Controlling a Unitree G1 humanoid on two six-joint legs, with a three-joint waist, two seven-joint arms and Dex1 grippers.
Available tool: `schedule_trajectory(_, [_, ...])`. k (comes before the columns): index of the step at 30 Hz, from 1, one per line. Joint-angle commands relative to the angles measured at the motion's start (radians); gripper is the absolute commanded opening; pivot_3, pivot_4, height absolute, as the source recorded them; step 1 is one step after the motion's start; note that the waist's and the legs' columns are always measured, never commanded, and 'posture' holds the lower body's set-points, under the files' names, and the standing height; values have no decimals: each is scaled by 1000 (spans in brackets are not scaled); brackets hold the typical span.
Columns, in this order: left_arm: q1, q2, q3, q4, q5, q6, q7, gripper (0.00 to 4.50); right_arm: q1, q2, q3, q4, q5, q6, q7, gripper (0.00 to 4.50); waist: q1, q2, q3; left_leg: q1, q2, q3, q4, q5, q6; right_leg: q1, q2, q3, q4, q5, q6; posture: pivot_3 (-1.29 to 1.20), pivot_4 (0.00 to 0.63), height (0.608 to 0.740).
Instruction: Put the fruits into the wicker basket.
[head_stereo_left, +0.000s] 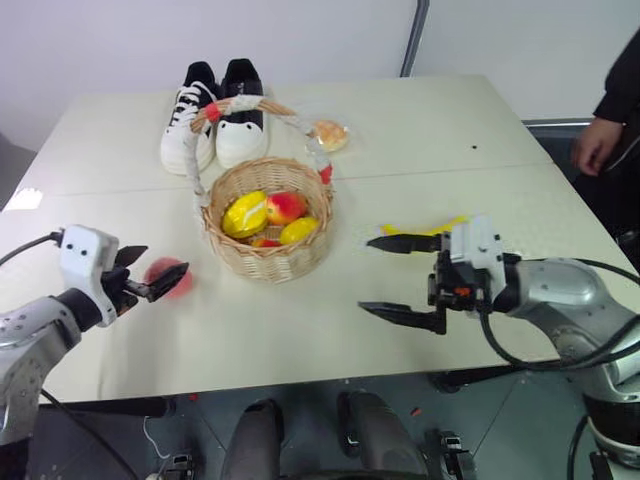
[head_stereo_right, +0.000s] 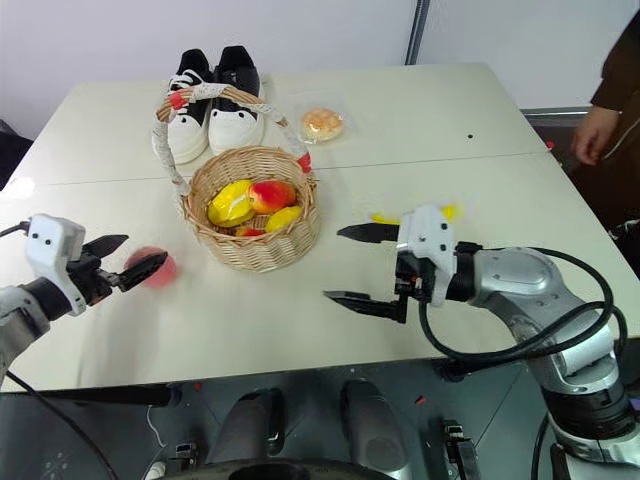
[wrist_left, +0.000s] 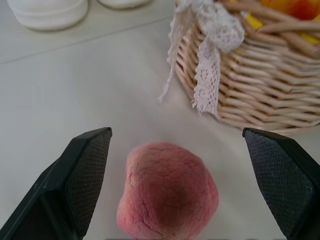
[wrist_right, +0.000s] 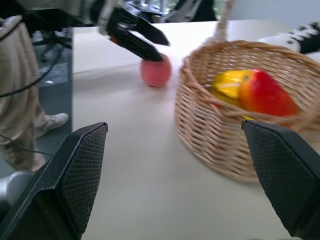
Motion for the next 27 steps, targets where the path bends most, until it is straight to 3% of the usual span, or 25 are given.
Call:
schedule_trajectory(1, [-16,35,-18,6,38,28,10,4500,-8,21,24,-30,-18,-33,-6,4473,1,0,0,0,0,0,0,0,0,0,0,0,0,0,0,0,150,740])
schedule_trajectory(12, [-32,53,-76,15,67,95,-9,4500,-33,69,69,13,-77,-96,-8,4473,0,0,0,0,0,0,1,0,0,0,0,0,1,0,0,0,150,740])
schedule_trajectory(15, [-41,56,-73,28,67,108,-16,3648,-51,82,80,18,-87,-98,-14,4500,0,-1,0,0,0,0,0,0,0,-1,0,0,1,1,-1,0,150,740])
schedule_trajectory(18, [-30,80,-81,30,107,100,-13,2346,-64,89,77,20,-89,-97,-19,4500,0,-1,0,0,0,0,0,0,0,-1,0,0,1,1,-1,0,150,740])
schedule_trajectory(21, [-21,93,-58,27,120,79,-26,2346,-70,86,72,24,-94,-96,-17,4500,0,-1,0,0,0,0,0,0,0,-1,0,0,1,0,-1,0,150,740])
schedule_trajectory(23, [-6,105,20,-8,80,92,-55,2346,-71,76,61,34,-98,-101,-10,4500,-1,-1,0,0,0,0,0,0,0,-1,0,0,1,0,-1,0,150,740])
schedule_trajectory(27, [-56,116,198,-130,-175,217,-129,2346,-89,45,25,83,-106,-115,13,4500,2,-4,2,-1,1,0,1,0,0,-2,0,0,1,1,-1,0,150,740])
